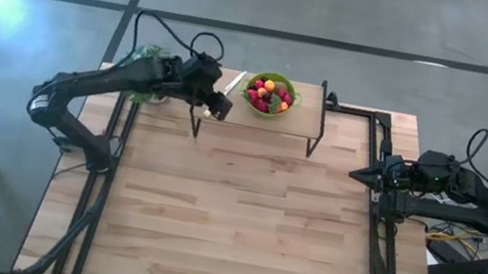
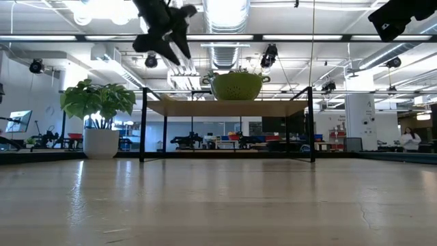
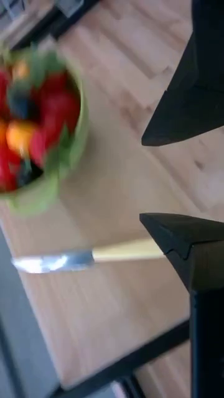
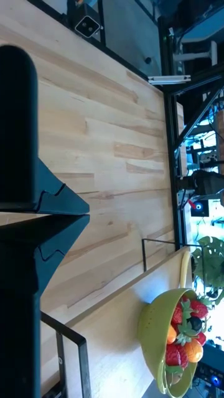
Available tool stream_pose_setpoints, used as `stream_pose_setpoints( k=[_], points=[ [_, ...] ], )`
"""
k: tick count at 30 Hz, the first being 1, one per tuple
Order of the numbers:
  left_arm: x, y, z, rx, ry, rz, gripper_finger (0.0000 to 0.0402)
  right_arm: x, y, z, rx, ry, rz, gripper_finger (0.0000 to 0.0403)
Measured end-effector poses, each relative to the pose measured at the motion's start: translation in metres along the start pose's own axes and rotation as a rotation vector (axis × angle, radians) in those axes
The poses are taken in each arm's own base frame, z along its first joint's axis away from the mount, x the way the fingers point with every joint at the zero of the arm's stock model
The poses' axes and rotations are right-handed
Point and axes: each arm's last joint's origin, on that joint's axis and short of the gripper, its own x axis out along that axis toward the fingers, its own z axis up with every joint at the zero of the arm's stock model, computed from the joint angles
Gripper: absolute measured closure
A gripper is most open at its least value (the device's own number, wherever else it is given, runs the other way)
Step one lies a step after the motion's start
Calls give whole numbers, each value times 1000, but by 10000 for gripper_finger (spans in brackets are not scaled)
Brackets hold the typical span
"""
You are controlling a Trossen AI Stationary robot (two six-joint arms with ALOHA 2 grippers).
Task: Pick & Place Fruit
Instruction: Return to Home Position
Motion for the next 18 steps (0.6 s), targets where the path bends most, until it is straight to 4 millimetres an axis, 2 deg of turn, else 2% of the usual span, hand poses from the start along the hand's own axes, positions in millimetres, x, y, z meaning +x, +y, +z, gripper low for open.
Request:
stream_pose_setpoints(
  k=[6, 13, 18],
  points=[
    [-27, -28, -19, 116, -67, -28, 211, 0, 0, 0, 0, 0, 0, 394],
    [-53, -68, -57, 247, -113, -73, 211, 0, 0, 0, 0, 0, 0, 394],
    [-66, -86, -85, 315, -75, -140, 211, 0, 0, 0, 0, 0, 0, 394]
  ],
)
